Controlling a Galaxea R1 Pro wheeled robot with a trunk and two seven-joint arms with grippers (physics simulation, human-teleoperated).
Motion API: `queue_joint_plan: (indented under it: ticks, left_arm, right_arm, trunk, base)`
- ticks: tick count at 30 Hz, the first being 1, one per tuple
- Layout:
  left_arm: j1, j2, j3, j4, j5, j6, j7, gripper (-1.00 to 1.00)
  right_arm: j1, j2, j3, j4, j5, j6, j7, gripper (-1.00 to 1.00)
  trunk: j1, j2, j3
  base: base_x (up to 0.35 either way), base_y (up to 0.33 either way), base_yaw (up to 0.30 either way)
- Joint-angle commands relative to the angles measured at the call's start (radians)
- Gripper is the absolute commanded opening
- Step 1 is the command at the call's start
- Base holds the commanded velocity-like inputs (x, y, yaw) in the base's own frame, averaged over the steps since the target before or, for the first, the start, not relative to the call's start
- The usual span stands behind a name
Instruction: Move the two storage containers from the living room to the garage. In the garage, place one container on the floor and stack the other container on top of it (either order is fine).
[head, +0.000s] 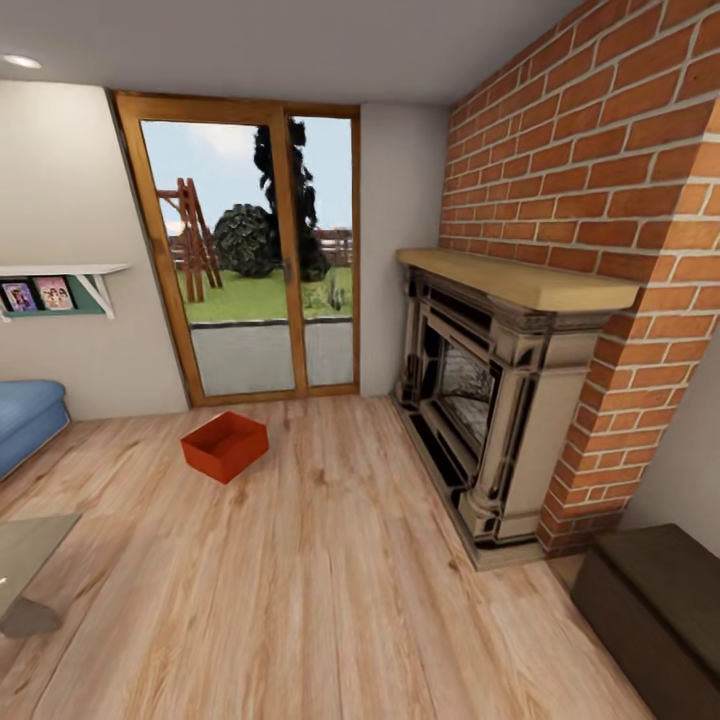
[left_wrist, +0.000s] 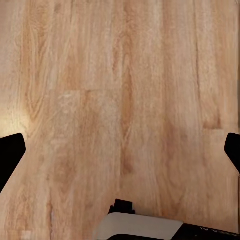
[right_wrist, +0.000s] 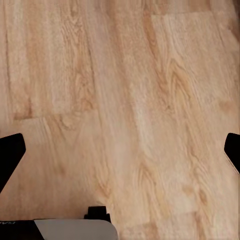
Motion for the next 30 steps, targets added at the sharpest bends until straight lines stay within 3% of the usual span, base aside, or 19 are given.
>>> queue_joint_plan:
  ticks: [1,11,30]
  left_arm:
    - [-0.001,0.0,0.004,0.001,-0.001,-0.004,0.001,1.0]
    - [-0.001,0.0,0.004,0.001,-0.001,-0.004,0.001,1.0]
    - [-0.001,0.001,0.004,0.001,0.0,-0.004,0.001,1.0]
  right_arm:
    - [-0.001,0.0,0.002,0.001,0.003,-0.003,-0.005,1.0]
    - [-0.001,0.0,0.002,0.001,0.004,-0.003,-0.005,1.0]
    - [-0.001,0.0,0.002,0.001,0.004,-0.003,-0.005,1.0]
  trunk:
    - [0.001,-0.002,-0.002]
    - [0.001,-0.002,-0.002]
    - [0.001,-0.002,-0.002]
  base:
    - [0.323,-0.17,0.017]
    - [0.323,-0.17,0.018]
    - [0.323,-0.155,0.246]
